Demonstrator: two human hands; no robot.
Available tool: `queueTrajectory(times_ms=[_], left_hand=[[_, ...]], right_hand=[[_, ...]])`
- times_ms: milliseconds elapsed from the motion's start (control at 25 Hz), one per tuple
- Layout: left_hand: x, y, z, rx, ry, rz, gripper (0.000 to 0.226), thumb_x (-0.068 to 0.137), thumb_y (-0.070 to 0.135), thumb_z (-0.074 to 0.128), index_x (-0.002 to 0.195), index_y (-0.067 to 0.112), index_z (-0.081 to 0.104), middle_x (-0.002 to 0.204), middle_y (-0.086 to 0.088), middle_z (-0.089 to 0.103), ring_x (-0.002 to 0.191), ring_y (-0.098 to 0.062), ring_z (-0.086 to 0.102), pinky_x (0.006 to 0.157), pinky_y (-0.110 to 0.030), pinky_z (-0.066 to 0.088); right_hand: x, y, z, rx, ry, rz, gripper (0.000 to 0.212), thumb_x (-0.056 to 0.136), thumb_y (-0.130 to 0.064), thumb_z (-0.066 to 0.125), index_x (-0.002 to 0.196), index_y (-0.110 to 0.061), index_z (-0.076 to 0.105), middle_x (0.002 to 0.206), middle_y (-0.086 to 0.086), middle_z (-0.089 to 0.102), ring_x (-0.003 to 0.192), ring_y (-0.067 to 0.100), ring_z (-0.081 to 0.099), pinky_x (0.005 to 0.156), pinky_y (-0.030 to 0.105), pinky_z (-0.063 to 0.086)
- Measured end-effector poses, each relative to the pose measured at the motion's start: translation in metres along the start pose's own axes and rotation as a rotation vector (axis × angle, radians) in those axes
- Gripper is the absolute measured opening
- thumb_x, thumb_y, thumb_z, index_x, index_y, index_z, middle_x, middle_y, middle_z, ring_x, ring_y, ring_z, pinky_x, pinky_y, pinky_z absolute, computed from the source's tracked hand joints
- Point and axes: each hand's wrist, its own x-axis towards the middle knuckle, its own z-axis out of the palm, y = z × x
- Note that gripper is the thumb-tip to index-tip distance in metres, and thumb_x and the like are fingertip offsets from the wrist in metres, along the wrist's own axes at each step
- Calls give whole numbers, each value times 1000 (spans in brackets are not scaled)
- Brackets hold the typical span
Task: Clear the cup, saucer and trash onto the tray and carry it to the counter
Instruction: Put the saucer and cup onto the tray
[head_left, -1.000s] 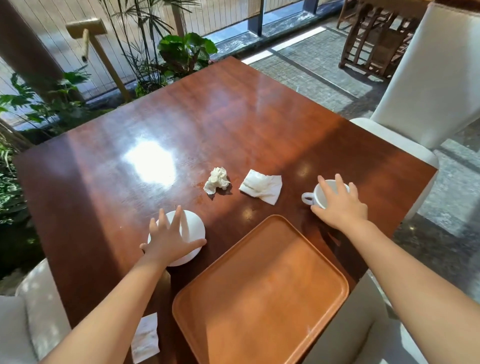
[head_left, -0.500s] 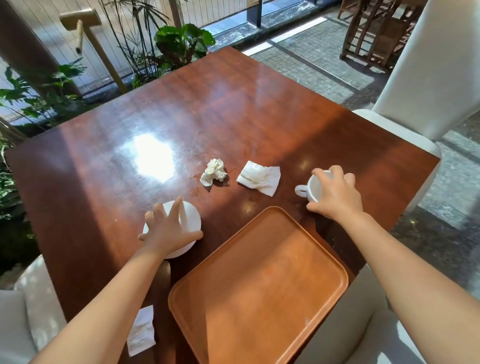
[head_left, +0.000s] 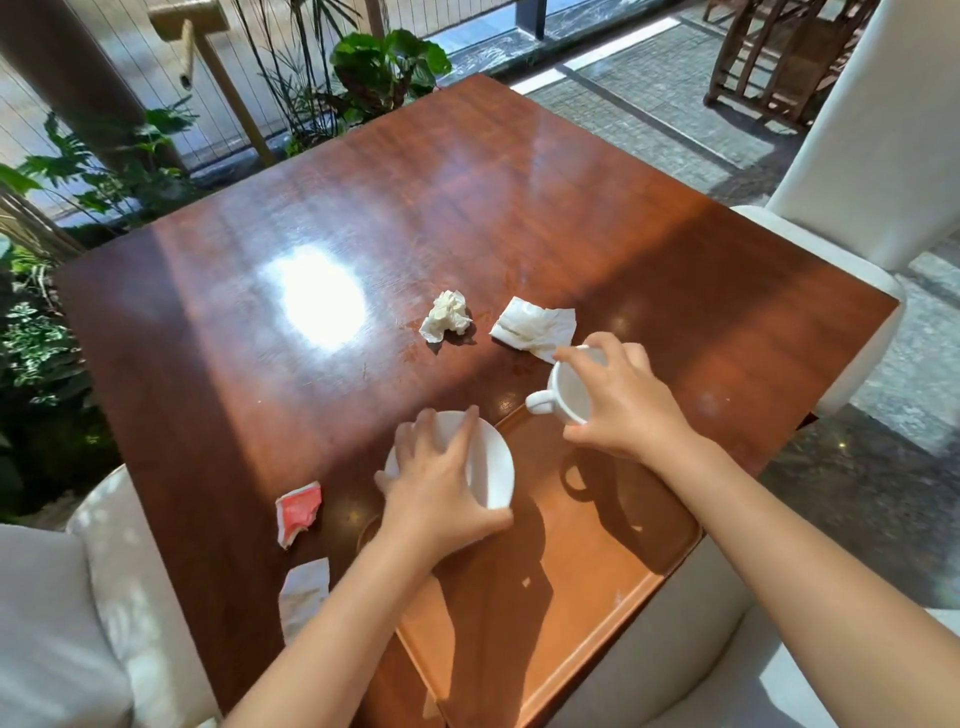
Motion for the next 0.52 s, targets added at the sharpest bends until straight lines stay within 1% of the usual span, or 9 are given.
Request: queueTrajectory(times_ms=[80, 280, 400, 520], left_hand=[[-9, 6, 11, 40, -21, 12, 107, 56, 62, 62, 143, 43, 2, 147, 0, 4, 136, -29, 1, 97, -63, 33], [-10, 9, 25, 85, -65, 3, 105, 60, 59, 61, 144, 41, 1, 149, -3, 4, 137, -32, 0, 98, -67, 31], [-11, 7, 32, 133, -86, 4, 104, 61, 59, 60, 145, 41, 0, 151, -4, 2, 138, -35, -2, 98, -67, 30], [-14, 2, 36, 153, -69, 2, 103, 63, 64, 57, 145, 40, -1, 152, -3, 3, 139, -33, -1, 99, -65, 31]], right_hand=[[-4, -5, 6, -35, -32, -21, 78, 62, -35, 72, 131, -36, 35, 138, 0, 30, 121, 29, 28, 78, 43, 52], [-5, -10, 17, -86, -84, -54, 80, 62, -35, 73, 132, -36, 34, 139, 1, 29, 121, 30, 28, 77, 46, 52], [-1, -12, 24, -109, -107, -76, 82, 63, -34, 73, 133, -36, 32, 141, 2, 27, 123, 30, 26, 78, 46, 53], [0, -13, 31, -152, -119, -103, 85, 65, -33, 71, 138, -37, 27, 145, 3, 24, 125, 31, 25, 81, 47, 52]])
